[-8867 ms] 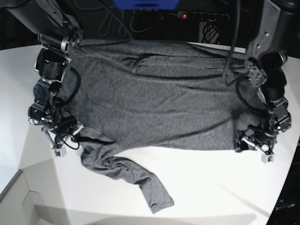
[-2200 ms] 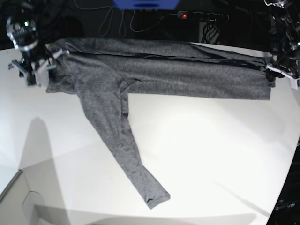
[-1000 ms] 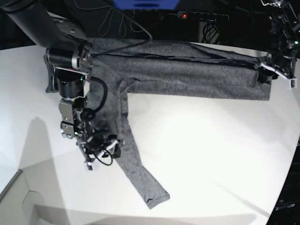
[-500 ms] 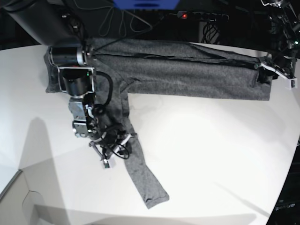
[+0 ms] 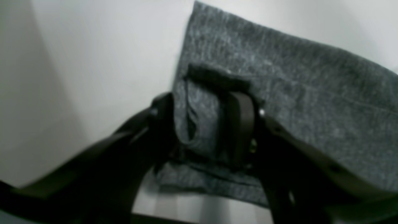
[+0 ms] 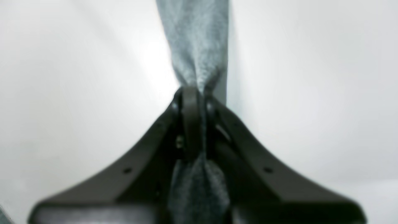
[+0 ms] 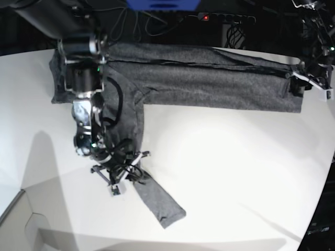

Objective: Layout the t-shirt on the table in an organized manner, then fold the t-shirt properly
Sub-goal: 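Lift the sleeve with the right gripper and lay it across the folded body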

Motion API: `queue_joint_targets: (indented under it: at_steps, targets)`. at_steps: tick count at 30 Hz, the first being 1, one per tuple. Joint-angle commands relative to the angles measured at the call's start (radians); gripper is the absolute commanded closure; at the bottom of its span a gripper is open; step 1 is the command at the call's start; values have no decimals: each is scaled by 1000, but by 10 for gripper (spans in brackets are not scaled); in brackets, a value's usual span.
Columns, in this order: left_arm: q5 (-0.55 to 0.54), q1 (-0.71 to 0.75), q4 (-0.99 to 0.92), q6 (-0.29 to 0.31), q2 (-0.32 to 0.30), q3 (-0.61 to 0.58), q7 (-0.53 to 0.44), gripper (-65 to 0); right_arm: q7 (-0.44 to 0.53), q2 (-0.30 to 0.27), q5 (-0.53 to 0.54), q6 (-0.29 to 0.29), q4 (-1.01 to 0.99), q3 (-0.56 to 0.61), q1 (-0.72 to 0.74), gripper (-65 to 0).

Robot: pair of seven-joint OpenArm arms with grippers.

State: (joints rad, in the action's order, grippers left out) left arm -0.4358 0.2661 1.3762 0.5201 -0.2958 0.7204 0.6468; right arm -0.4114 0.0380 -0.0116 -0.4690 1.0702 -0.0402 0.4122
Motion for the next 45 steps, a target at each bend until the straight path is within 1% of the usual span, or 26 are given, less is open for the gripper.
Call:
queue_joint_targets:
  at_steps: [1,4,6,8,11,15,18,25,32,33,35,37,39,42,45]
  targets:
    - [-13,-6,18,4,-19,6,-18,-272,3,23,20,-17,106,9,-6,0]
    - [-13,-8,18,4,-21,6,-18,-272,-67,46,20,-17,328,75,-112,0]
    - [-13,-26,18,4,-21,6,-18,-272,-102,52,20,-17,450,145,-187,0]
    - [-13,-27,18,4,-19,6,-18,-272,-120,70,20,-17,546,219,-263,0]
    - [-13,-29,18,4,-19,6,-18,-272,-123,90,19,-17,632,308,-356,0]
    - [-13,-29,18,4,-19,6,-18,-272,-120,109,19,-17,710,399,-441,0]
    - [-13,-29,18,4,-19,6,-18,-272,-120,110,19,-17,735,475,-471,0]
    - [-13,-27,18,4,-21,6,-18,-272,-114,112,19,-18,743,572,-519,0]
    - [-13,-21,61,4,-21,6,-18,-272,-123,109,19,-21,709,616,-520,0]
    - [-13,-18,73,4,-21,8,-18,-272,-123,107,19,-24,700,632,-520,0]
    - [-13,-18,93,4,-19,21,-18,-272,-123,106,19,-61,678,647,-520,0]
    - [-13,-24,104,4,-13,55,-17,-272,-123,106,19,-104,661,653,-520,-37]
    - [-13,-27,105,4,-13,84,15,-272,-123,106,19,-124,661,653,-528,-94]
    - [-13,-57,107,5,-15,129,83,-272,-123,106,19,-129,664,655,-528,-180]
    - [-13,-70,107,5,-15,178,118,-272,-123,106,19,-129,669,652,-526,-229]
